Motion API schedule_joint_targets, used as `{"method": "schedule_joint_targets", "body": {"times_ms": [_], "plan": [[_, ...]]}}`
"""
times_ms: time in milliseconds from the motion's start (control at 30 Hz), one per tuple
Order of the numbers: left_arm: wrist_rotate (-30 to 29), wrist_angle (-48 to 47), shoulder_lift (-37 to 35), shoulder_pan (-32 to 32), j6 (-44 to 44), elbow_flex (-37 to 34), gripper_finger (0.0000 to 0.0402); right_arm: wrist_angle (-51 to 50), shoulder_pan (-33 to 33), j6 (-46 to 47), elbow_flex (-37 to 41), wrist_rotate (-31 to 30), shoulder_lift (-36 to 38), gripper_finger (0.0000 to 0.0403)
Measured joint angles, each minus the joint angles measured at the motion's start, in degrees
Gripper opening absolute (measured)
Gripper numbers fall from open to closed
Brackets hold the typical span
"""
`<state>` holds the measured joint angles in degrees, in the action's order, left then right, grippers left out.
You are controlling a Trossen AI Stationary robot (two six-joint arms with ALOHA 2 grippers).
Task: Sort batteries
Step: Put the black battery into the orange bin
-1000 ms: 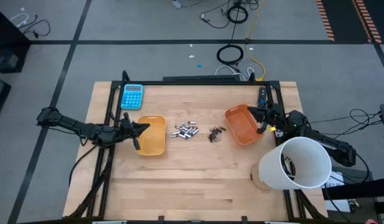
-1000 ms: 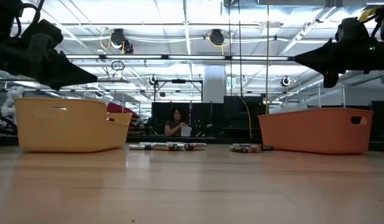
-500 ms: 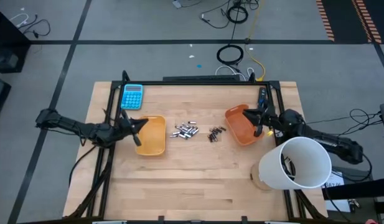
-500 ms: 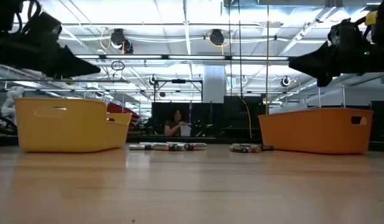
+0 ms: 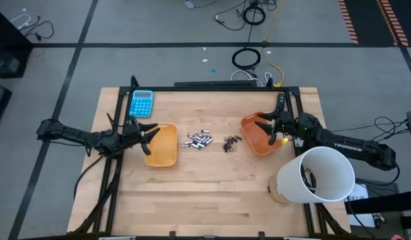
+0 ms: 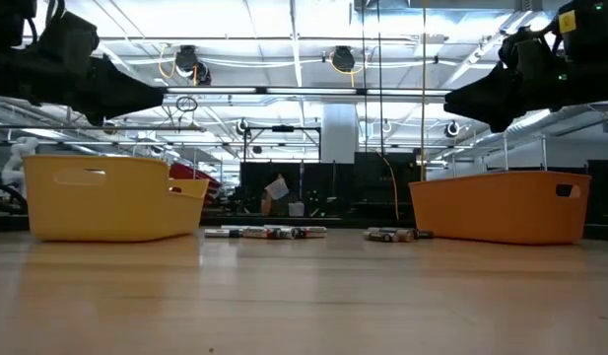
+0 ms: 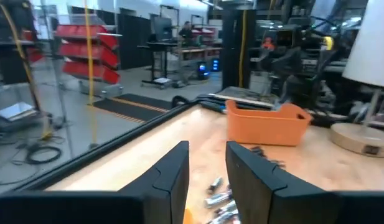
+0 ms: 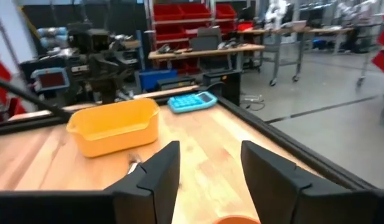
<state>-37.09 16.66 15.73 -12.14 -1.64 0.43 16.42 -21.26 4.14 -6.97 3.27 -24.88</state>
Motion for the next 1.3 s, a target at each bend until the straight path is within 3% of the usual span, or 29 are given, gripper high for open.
{"method": "schedule_joint_targets", "body": {"times_ms": [167,333,533,867,1100,1300], "plan": [[2.1,2.7,0.0,0.0,-6.9,0.2,0.0121,1.5,3.0,-0.6,-1.4,-0.3,-3.2,0.0162],[3.5,-2.1,0.2,0.4,-7.3,3.7,0.0121,-2.5,5.0,-3.7,-7.5,-1.7,-9.1,0.0173],[1.7,-8.2,4.4,3.2,-6.9,9.5,0.0121,-7.2,4.6,-9.0,-19.1,1.8,-23.3,0.0174],[7.7,-11.1,15.9,9.3,-6.9,16.5,0.0121,-10.0,3.4,-16.0,-37.0,7.2,-48.8,0.0173],[7.8,-10.4,20.7,10.6,-6.4,16.8,0.0121,-12.8,4.1,-20.6,-41.7,7.5,-55.7,0.0167],[10.0,-10.1,21.0,11.6,-6.8,16.8,0.0121,-12.8,3.6,-20.5,-42.7,7.6,-56.8,0.0167]]}}
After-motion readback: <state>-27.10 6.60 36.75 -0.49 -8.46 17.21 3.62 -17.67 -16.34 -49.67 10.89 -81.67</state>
